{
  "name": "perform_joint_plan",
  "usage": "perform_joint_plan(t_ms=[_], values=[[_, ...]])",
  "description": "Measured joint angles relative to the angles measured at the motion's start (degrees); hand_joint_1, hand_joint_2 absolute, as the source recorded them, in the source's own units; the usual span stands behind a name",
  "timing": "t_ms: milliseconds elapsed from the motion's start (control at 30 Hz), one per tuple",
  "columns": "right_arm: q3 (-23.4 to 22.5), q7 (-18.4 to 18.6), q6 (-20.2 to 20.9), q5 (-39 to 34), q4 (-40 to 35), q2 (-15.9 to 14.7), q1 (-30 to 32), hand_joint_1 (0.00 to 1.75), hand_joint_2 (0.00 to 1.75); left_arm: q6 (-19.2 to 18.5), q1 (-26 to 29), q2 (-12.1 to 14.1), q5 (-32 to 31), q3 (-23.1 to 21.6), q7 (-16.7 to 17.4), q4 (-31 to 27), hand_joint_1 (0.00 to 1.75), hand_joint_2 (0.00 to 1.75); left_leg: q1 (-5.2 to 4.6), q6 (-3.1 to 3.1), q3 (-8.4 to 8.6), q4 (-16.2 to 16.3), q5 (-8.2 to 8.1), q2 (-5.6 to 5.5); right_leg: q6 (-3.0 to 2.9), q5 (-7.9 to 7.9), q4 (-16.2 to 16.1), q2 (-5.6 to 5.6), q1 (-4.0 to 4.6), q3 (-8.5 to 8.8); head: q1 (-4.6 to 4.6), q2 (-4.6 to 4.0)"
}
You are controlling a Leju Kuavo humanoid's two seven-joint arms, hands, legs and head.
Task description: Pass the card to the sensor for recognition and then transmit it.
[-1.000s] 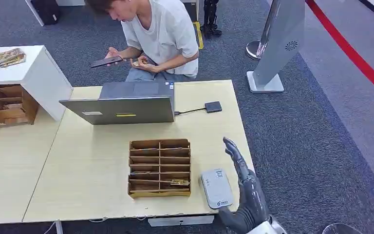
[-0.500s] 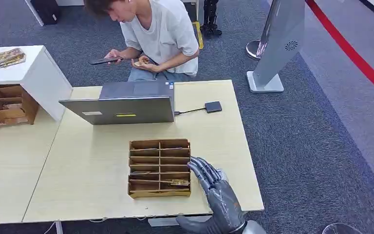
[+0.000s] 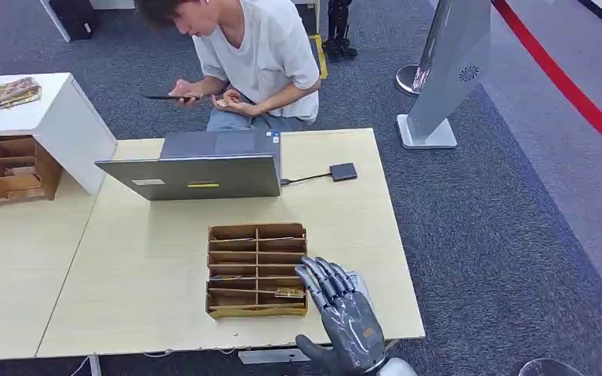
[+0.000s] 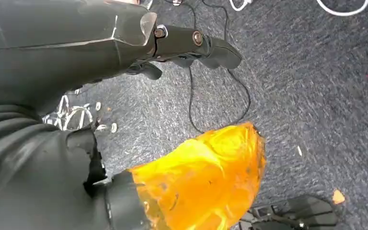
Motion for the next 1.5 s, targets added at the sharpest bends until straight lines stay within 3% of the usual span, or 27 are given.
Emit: perform_joint_plan(t_ms=[167,1500], values=[[0.0,3.4,0.1,3.7,2.1,0.5,-1.6,0.00,1.75,-0.6,-0.1,0.0,-1.0,-0.2,0.7,0.0,0.00,0.00,0.00,0.00,0.00,0.0,0.00,0.00,0.00,0.00,0.0,0.00,0.00,0.00,0.00,0.00],[-0.5,8.0,5.0,4.5,10.1,4.0,-5.2,0.00,1.75,-2.4,-0.7,0.0,-3.4,-2.9,2.3,0.0,0.00,0.00,0.02,0.00,0.00,0.0,0.01,0.00,0.00,0.01,0.0,0.00,0.01,0.00,0.00,0.00]])
